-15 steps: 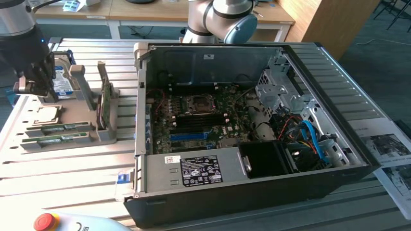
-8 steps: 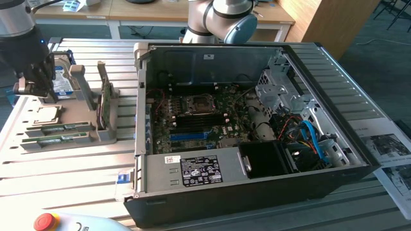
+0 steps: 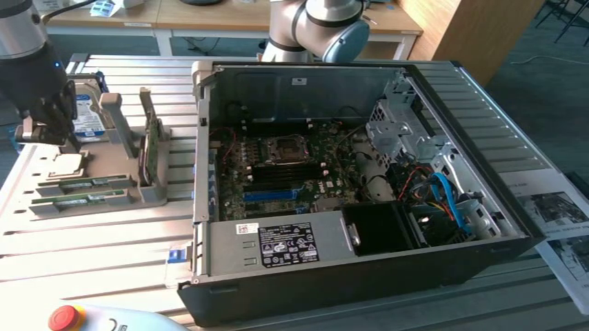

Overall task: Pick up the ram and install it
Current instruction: 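Pick up the ram and move it above insertion slot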

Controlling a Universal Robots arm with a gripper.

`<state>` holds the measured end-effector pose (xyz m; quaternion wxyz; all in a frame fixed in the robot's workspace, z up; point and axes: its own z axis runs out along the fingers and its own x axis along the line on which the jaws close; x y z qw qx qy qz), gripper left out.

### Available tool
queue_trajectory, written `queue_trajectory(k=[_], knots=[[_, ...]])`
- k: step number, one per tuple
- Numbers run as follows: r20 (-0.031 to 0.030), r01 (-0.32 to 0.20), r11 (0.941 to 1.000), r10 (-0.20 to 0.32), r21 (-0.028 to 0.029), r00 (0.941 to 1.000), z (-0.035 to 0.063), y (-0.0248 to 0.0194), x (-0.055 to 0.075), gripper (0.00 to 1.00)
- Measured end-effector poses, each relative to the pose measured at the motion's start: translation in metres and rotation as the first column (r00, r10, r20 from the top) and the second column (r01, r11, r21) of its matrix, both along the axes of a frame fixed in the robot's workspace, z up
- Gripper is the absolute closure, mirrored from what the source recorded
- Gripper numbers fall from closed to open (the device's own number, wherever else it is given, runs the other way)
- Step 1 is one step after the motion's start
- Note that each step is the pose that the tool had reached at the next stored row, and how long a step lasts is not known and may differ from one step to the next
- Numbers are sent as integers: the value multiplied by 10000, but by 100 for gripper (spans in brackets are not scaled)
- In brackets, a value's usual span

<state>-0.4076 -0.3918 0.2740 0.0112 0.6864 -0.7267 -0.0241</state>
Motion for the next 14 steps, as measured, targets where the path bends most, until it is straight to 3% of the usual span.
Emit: queue_trajectory(k=[8,14], knots=[[-1,-1,10000,1,-1,10000,0,-127,0,89],[-1,0,10000,0,0,10000,-1,-197,-2,89]])
